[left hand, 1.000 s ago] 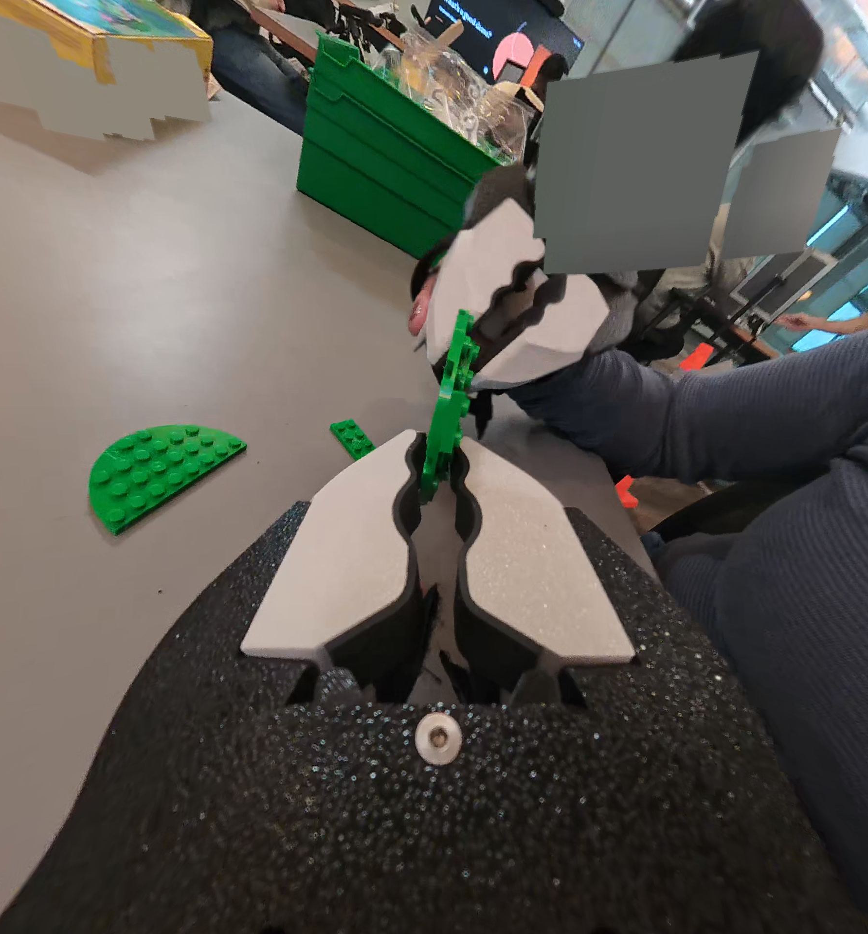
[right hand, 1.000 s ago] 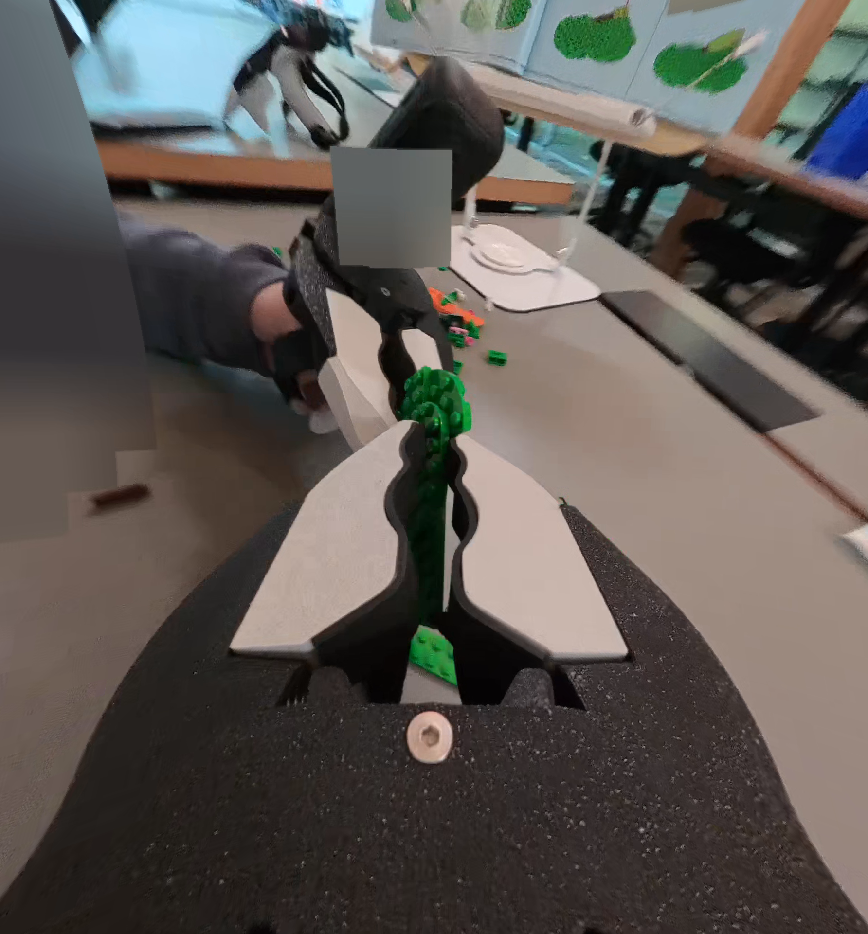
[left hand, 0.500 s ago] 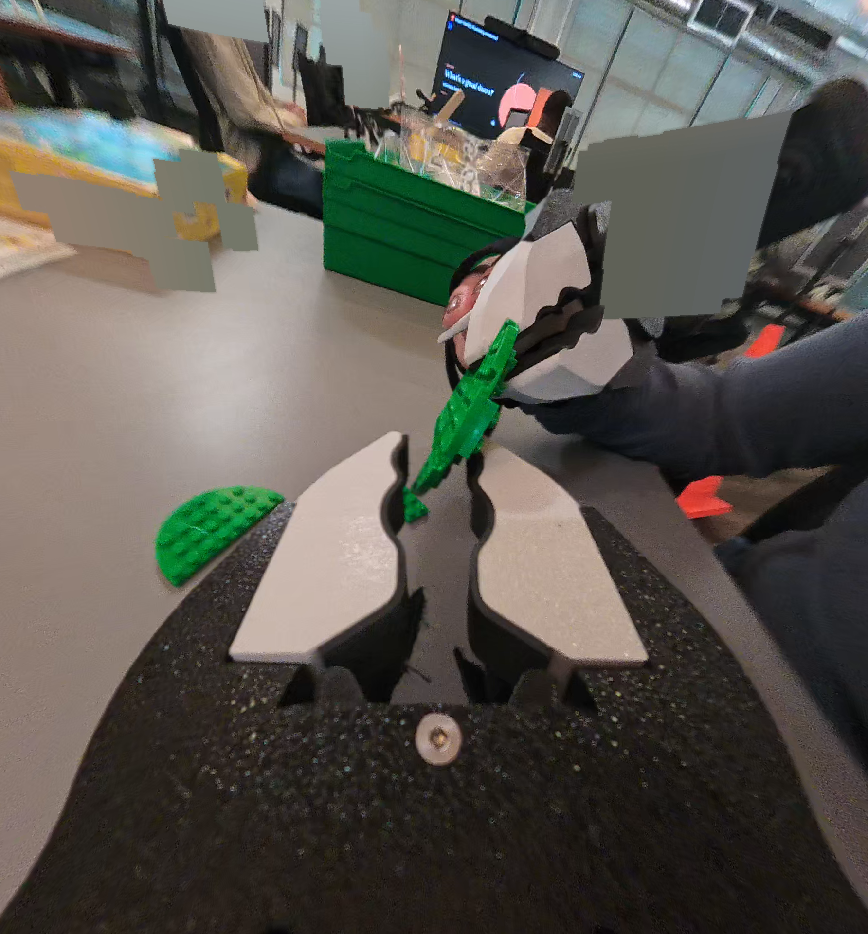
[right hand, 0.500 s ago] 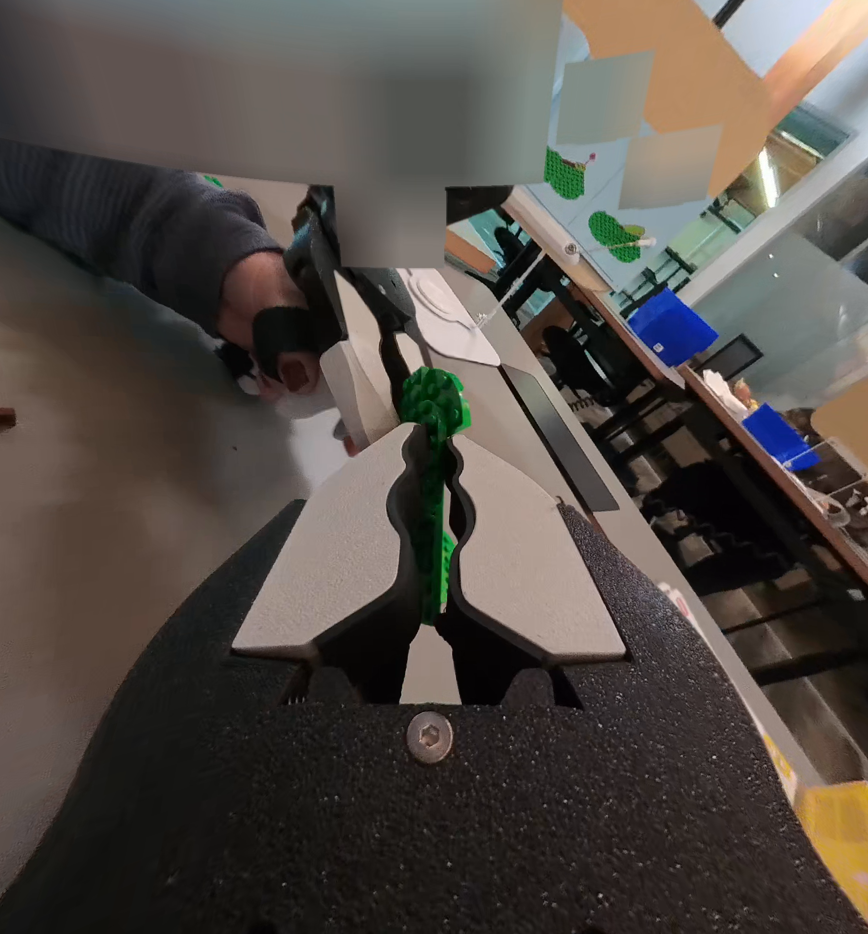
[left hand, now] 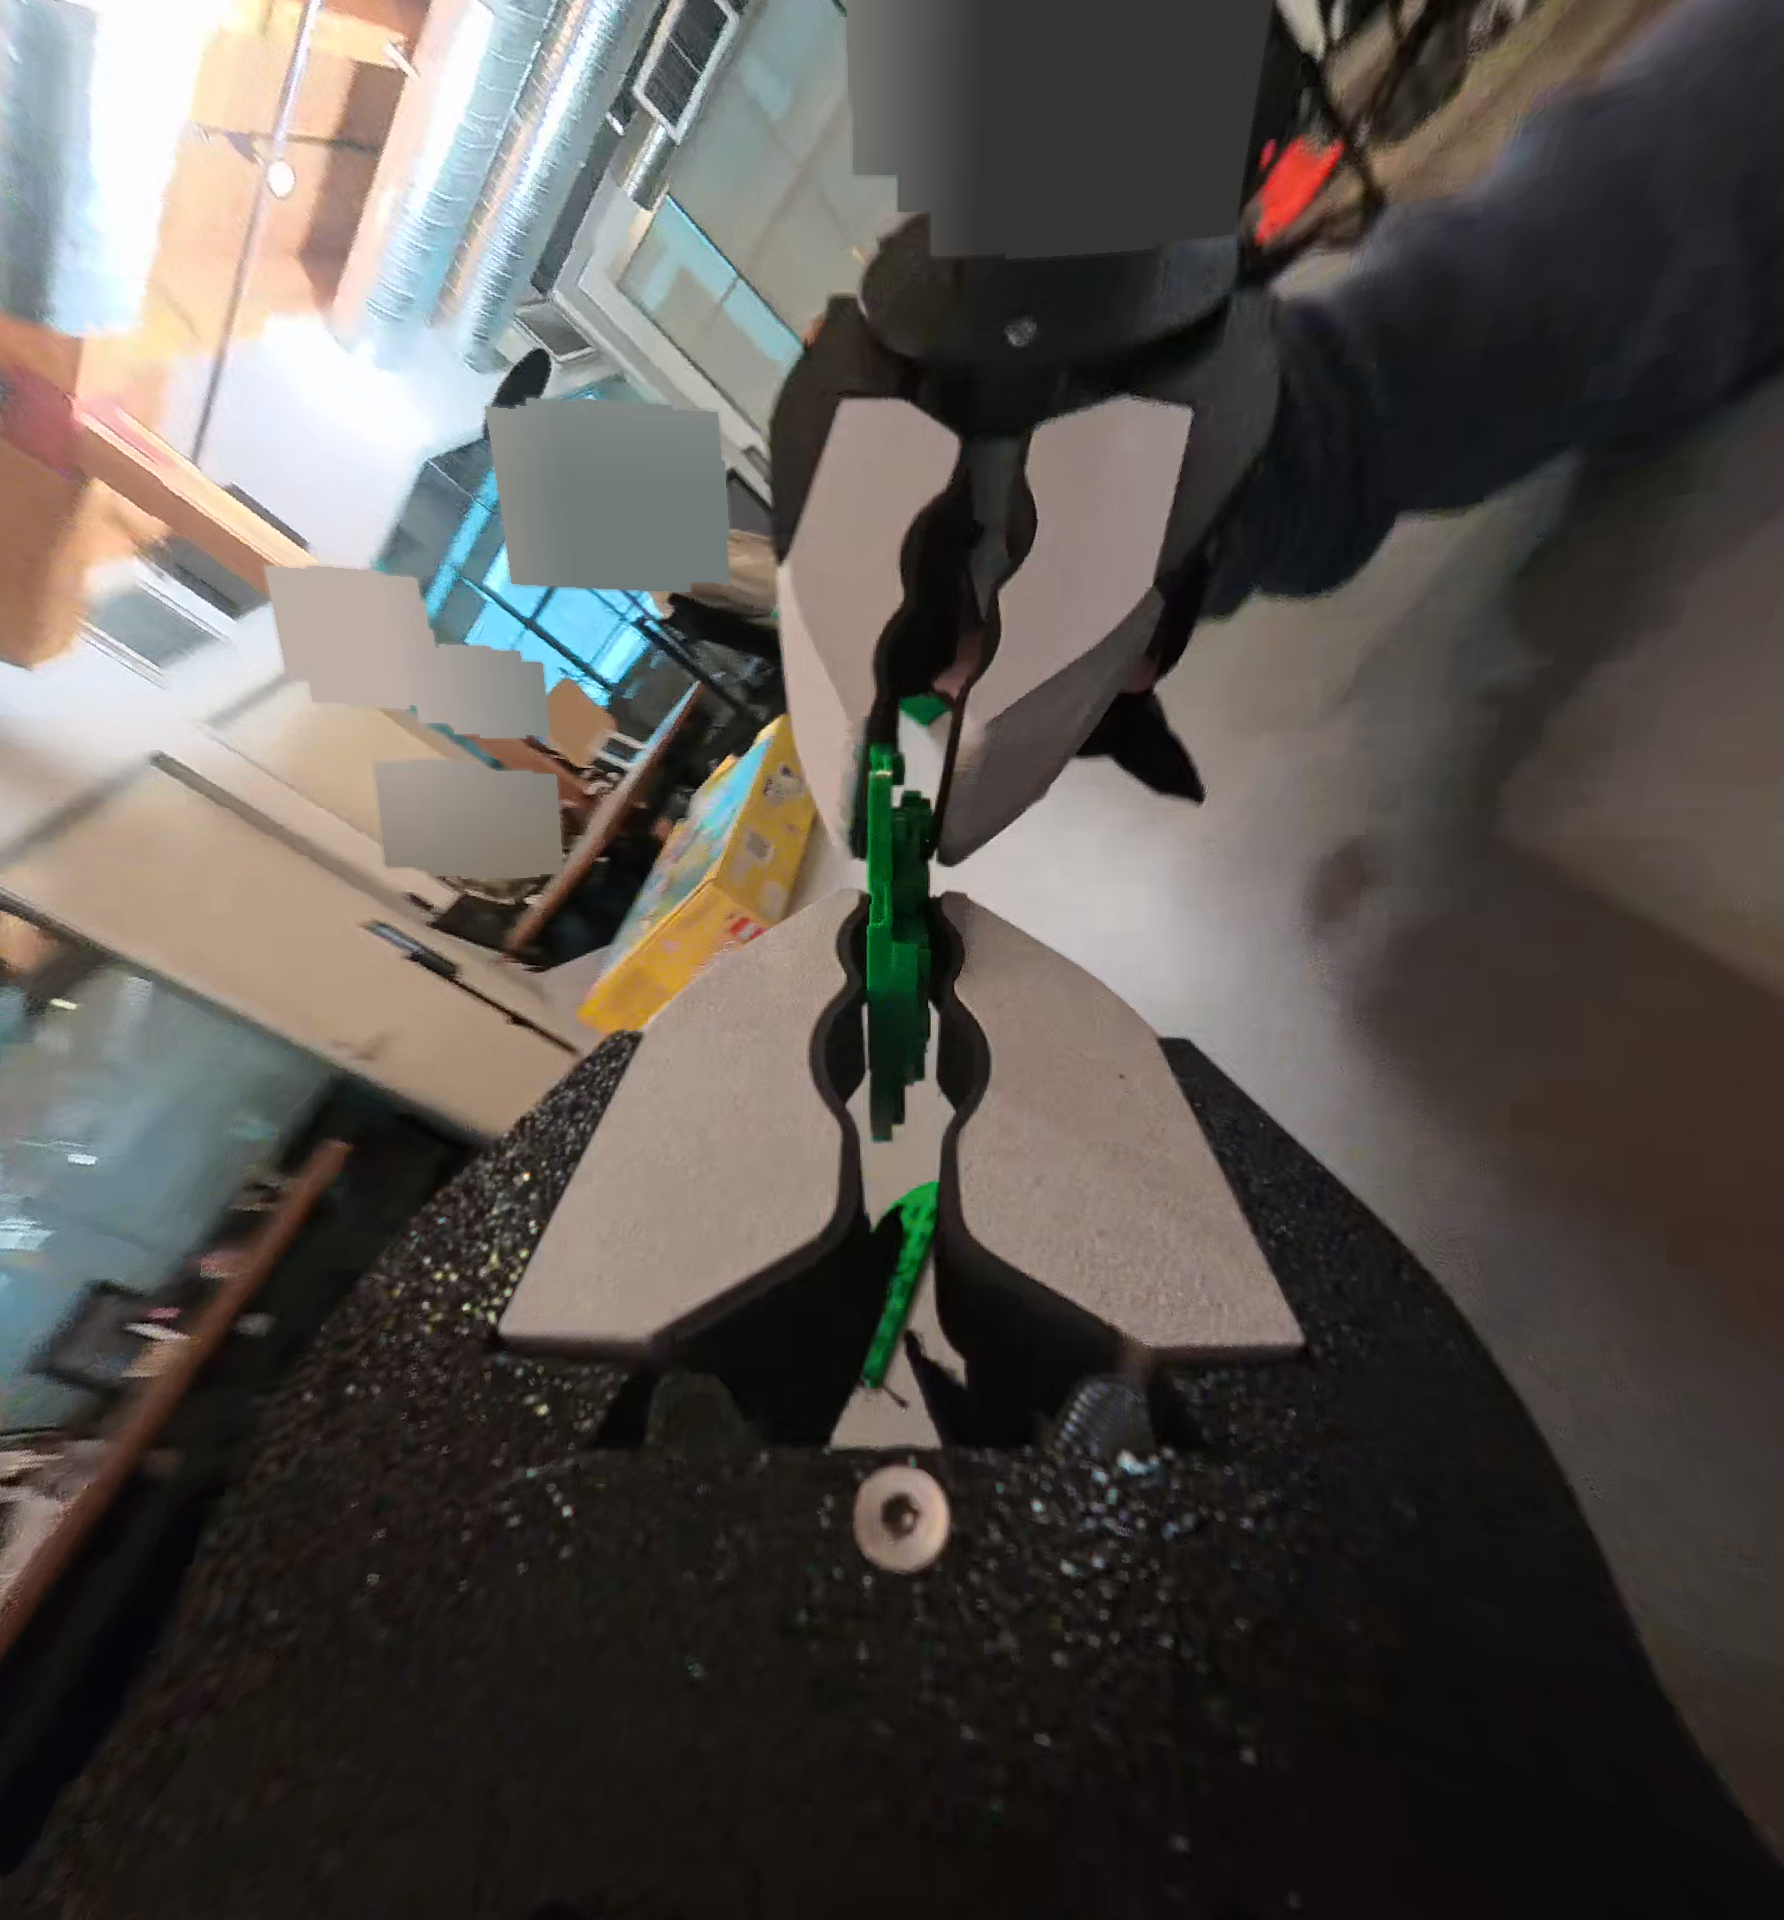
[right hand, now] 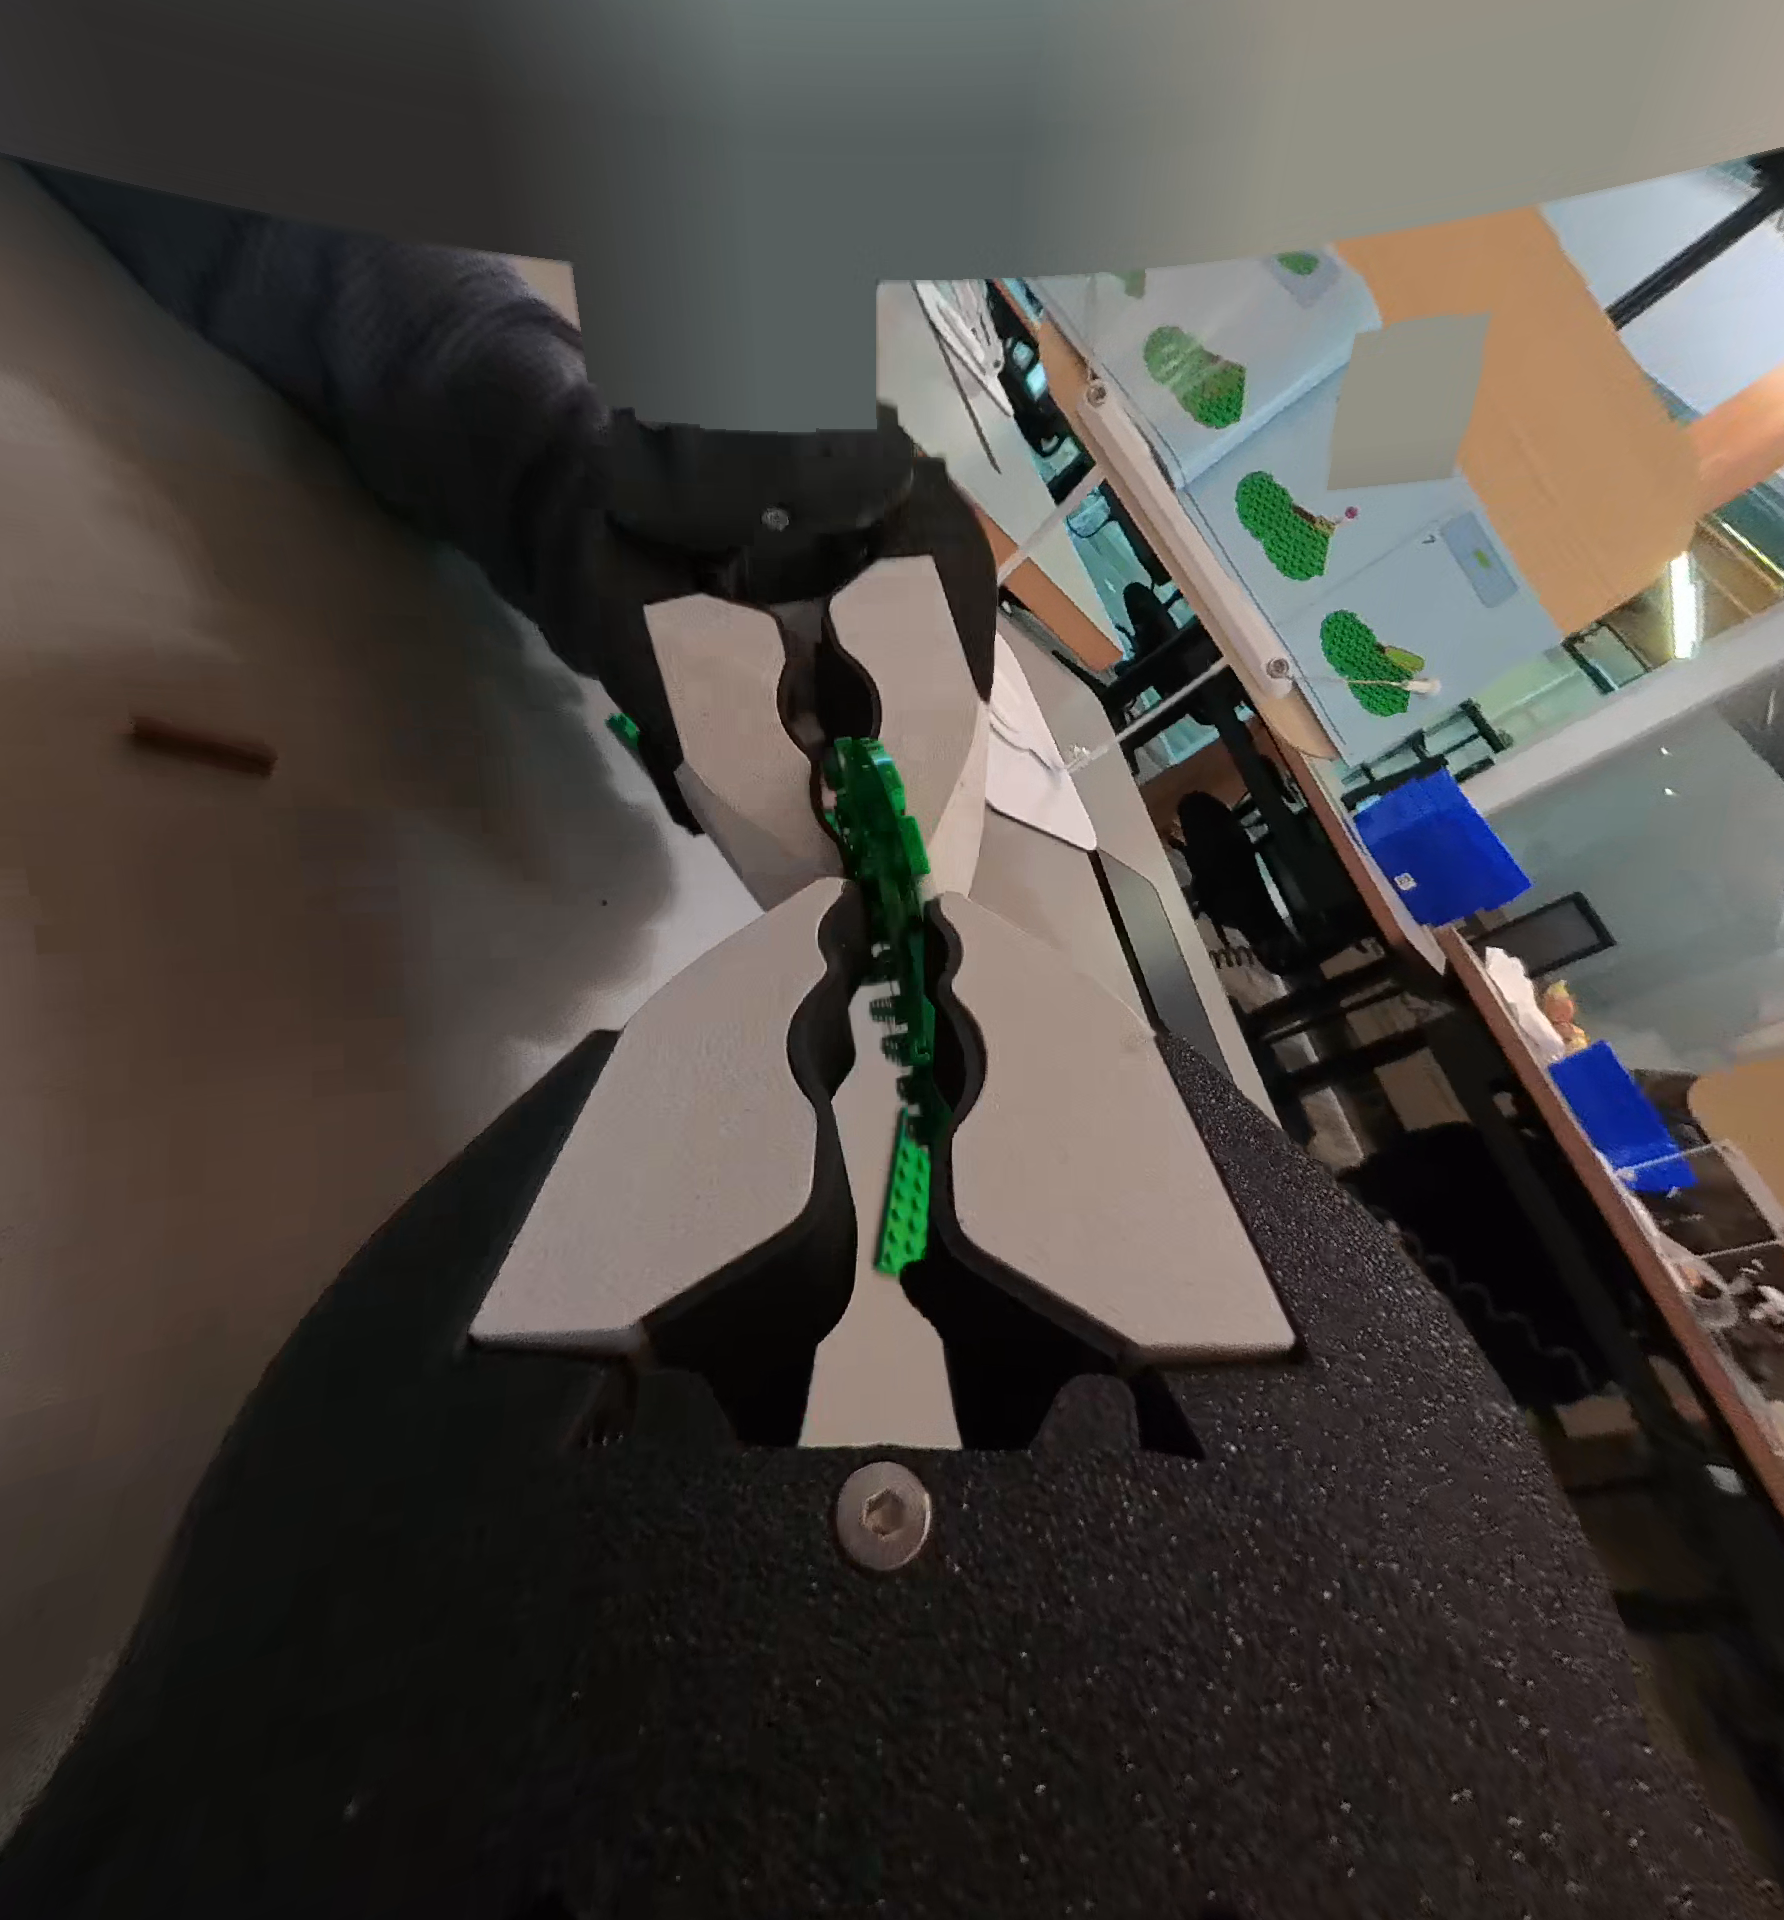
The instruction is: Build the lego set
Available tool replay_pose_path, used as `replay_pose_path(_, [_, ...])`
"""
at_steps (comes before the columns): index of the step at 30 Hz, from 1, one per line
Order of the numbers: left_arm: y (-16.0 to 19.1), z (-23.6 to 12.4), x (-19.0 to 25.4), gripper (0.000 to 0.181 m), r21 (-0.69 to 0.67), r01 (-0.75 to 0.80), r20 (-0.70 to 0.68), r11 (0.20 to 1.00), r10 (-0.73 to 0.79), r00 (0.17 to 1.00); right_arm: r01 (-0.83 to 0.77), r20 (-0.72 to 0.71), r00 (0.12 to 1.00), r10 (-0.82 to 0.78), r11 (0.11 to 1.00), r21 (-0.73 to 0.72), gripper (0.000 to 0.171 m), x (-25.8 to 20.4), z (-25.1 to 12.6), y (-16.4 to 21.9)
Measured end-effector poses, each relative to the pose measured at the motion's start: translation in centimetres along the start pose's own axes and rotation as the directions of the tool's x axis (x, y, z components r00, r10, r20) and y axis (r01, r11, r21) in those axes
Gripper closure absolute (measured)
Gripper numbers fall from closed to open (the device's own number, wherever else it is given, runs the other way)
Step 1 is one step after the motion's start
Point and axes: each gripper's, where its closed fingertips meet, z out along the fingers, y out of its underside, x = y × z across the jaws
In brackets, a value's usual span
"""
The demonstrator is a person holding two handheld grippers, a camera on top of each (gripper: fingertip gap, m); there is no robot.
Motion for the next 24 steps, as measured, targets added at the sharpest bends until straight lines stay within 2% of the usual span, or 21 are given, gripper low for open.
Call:
replay_pose_path(3, [0.5,0.1,0.2,0.173,-0.048,-0.144,0.033,0.988,0.146,0.989,0.072,-0.011,0.997,-0.073,0.994,-0.086,0.153,0.0,-0.2,1.0])
replay_pose_path(7, [0.6,0.1,0.3,0.173,-0.078,-0.253,0.052,0.964,0.257,0.965,0.128,0.017,0.992,-0.127,0.983,-0.128,0.159,-0.5,-0.2,1.4])
replay_pose_path(10, [0.7,0.1,0.3,0.173,-0.091,-0.300,0.060,0.950,0.306,0.950,0.167,0.021,0.986,-0.166,0.974,-0.155,0.160,-0.7,-0.2,1.6])
replay_pose_path(13, [0.8,0.1,0.3,0.173,-0.089,-0.287,0.062,0.954,0.292,0.954,0.205,0.014,0.978,-0.206,0.962,-0.180,0.161,-0.6,-0.1,1.7])
replay_pose_path(17, [0.8,0.0,0.1,0.173,-0.052,-0.118,0.040,0.992,0.120,0.992,0.215,-0.004,0.976,-0.219,0.960,-0.180,0.165,-0.3,-0.4,1.5])
replay_pose_path(20, [1.1,0.2,0.2,0.173,-0.045,0.084,-0.009,0.995,-0.084,0.996,0.170,-0.012,0.984,-0.175,0.970,-0.175,0.164,-0.2,-0.3,1.6])
replay_pose_path(22, [1.2,0.3,0.2,0.173,-0.053,0.309,-0.070,0.950,-0.312,0.948,0.089,-0.023,0.995,-0.095,0.980,-0.180,0.163,0.2,-0.2,1.8])
replay_pose_path(24, [1.3,0.3,0.1,0.173,-0.063,0.505,-0.131,0.861,-0.509,0.851,-0.052,-0.032,0.998,0.048,0.985,-0.162,0.163,0.6,0.0,1.8])
